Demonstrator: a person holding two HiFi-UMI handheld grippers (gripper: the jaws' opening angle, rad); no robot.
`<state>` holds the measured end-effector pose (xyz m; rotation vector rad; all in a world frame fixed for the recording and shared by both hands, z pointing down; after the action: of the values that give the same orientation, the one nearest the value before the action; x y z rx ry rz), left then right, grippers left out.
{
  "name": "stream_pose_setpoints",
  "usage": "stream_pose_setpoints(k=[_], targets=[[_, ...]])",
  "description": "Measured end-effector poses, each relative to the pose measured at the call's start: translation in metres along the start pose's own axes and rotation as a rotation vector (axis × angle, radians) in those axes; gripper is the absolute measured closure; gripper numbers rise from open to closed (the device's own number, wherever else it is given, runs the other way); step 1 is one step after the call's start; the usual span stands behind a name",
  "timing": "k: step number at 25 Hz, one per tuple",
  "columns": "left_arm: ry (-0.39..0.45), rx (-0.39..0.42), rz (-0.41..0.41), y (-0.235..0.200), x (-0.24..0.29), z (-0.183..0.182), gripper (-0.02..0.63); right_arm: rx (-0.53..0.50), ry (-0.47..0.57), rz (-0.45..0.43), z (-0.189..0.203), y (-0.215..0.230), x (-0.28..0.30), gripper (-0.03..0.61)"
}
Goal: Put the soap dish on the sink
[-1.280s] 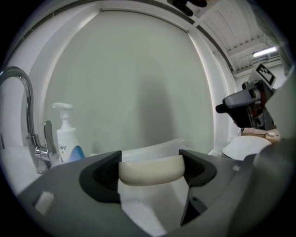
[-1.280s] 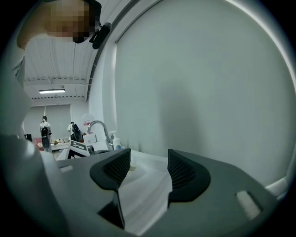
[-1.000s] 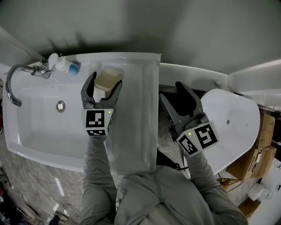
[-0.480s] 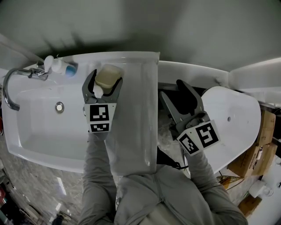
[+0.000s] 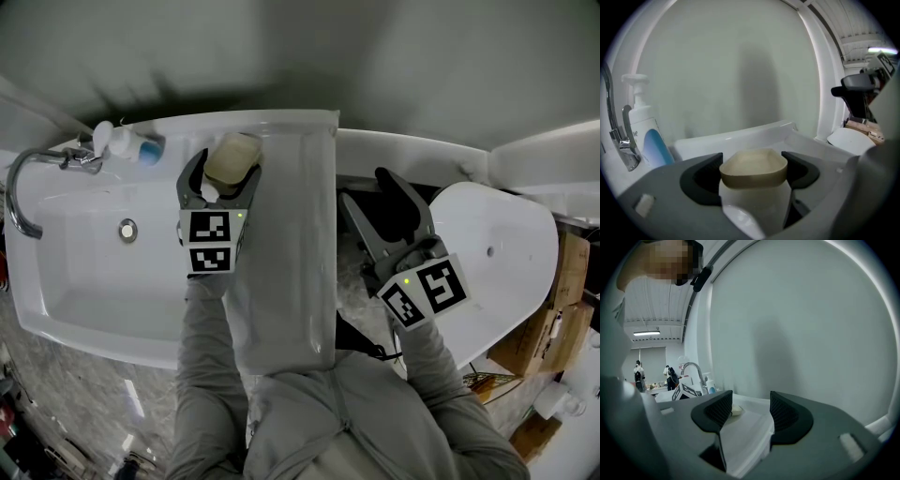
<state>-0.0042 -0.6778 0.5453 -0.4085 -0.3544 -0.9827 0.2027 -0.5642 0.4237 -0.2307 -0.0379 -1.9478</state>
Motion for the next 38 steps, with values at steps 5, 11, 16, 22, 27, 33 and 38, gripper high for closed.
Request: stream_pose_setpoints(k=[5,11,16,22,27,33,38], targets=[[-0.022,-0.009,-0.003,-0.001,0.0,0.002,0.175,0.0,0.004,0.0,-0.002,0.0,0.0,0.347],[-0.03,-0.012,-0.002,0.001,-0.001,0.005,0.175,0.004,0.005,0.0,-0.001,-0.001,-0.002,0.347],[-0.032,-0.008,-0.003,0.003,-0.002,0.006,0.175,0.004,0.011,-0.001,-0.003,-0.001,-0.003,0.345],[-0.043,-0.002,0.003,0.005,-0.003,0.008,0.173,0.007,0.018,0.002,-0.006,0.0,-0.008,0.347],[-0.038,0.006,0.001,0.007,-0.007,0.005,0.173,0.006,0.026,0.006,-0.009,0.0,-0.013,0.347],[-0.003,0.018,-0.007,0.008,-0.023,-0.004,0.174,0.004,0.041,-0.001,-0.015,-0.006,-0.016,0.347],[0.043,0.004,-0.023,0.005,-0.047,-0.01,0.174,-0.002,0.057,-0.011,-0.022,-0.017,-0.018,0.347]])
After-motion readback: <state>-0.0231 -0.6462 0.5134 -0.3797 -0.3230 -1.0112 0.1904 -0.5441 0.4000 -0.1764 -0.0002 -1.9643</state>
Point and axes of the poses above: the fingertips, and each gripper's own axes: x forward along the fingers, y to its right, z out of its underside, the point moved 5 cm from there along -x, backward along the fingers, and after that the axes turned 15 degrees about -x, right-handed, at the moved point
